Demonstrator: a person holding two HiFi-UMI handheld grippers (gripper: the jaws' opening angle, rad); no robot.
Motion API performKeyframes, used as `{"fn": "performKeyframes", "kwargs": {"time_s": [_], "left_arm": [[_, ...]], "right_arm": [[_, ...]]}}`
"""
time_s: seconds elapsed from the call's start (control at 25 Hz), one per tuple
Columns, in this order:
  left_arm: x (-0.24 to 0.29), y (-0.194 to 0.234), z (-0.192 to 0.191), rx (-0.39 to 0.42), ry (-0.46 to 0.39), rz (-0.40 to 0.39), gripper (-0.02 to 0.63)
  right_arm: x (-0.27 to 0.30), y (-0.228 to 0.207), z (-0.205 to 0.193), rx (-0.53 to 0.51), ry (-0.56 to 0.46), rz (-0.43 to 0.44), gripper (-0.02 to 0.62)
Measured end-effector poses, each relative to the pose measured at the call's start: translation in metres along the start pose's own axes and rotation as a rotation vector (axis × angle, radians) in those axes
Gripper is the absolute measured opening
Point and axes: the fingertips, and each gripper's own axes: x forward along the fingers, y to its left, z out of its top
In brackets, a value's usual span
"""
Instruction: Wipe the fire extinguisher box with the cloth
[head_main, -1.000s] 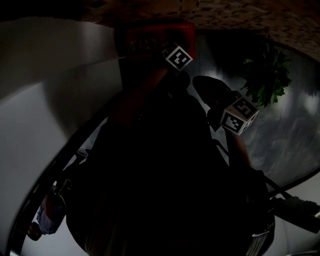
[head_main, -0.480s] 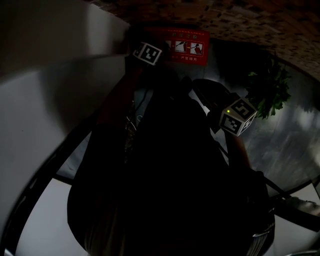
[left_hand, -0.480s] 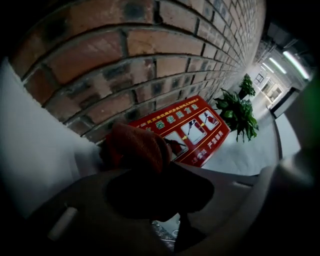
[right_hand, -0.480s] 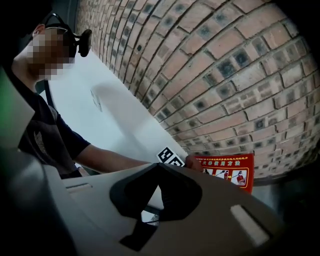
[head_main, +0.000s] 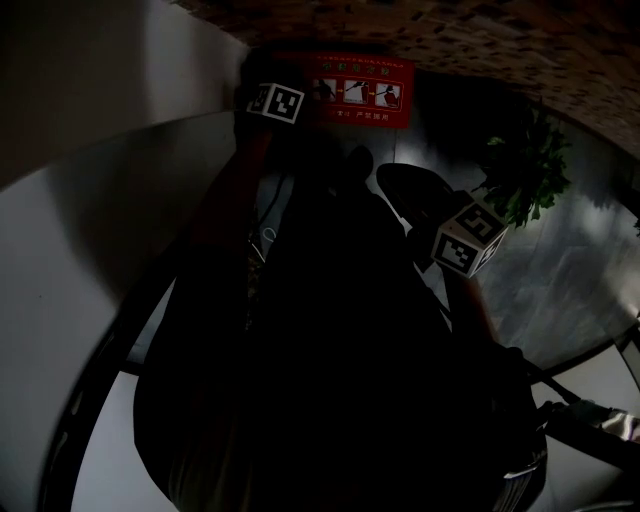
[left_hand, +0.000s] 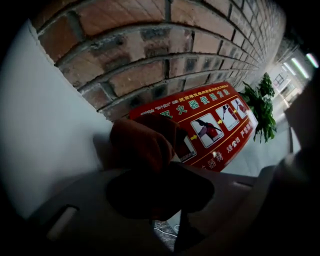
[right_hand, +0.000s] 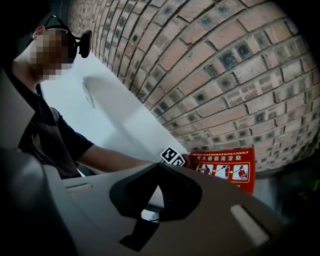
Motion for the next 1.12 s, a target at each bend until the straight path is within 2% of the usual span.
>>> {"fn": "performKeyframes", "kwargs": {"time_s": [0.28, 0.48, 0.56, 0.72, 0.8, 0.96, 1.12], "left_arm": [[0.012, 0.006, -0.003, -0.022, 0.022, 0.022, 0.1], [0.014, 0.001, -0.004, 0.035, 0.079, 0.027, 0.1], [0.016, -0.002, -0.003, 0.094, 0.102, 0.047, 0.1], [0.02, -0.006, -0.001, 0.315, 0.172, 0.11, 0.098], [0.021, -0.009, 0.0, 0.381, 0.201, 0.121, 0.098], [0.02, -0.01, 0.0, 0.371, 0.222, 0.119, 0.098], [0.02, -0.014, 0.001, 0.339, 0.226, 0.11, 0.098]], "right_arm": [[0.005, -0.004, -0.001, 0.013, 0.014, -0.028, 0.0], [0.005, -0.014, -0.001, 0.045, -0.012, -0.03, 0.0], [0.006, -0.016, -0.001, 0.052, -0.007, -0.031, 0.0], [0.006, -0.017, 0.008, 0.021, 0.002, -0.034, 0.0], [0.002, -0.021, 0.005, 0.036, -0.007, -0.031, 0.0], [-0.007, -0.03, -0.002, 0.075, -0.019, -0.028, 0.0], [-0.011, -0.033, 0.002, 0.064, -0.025, -0.023, 0.0]]}}
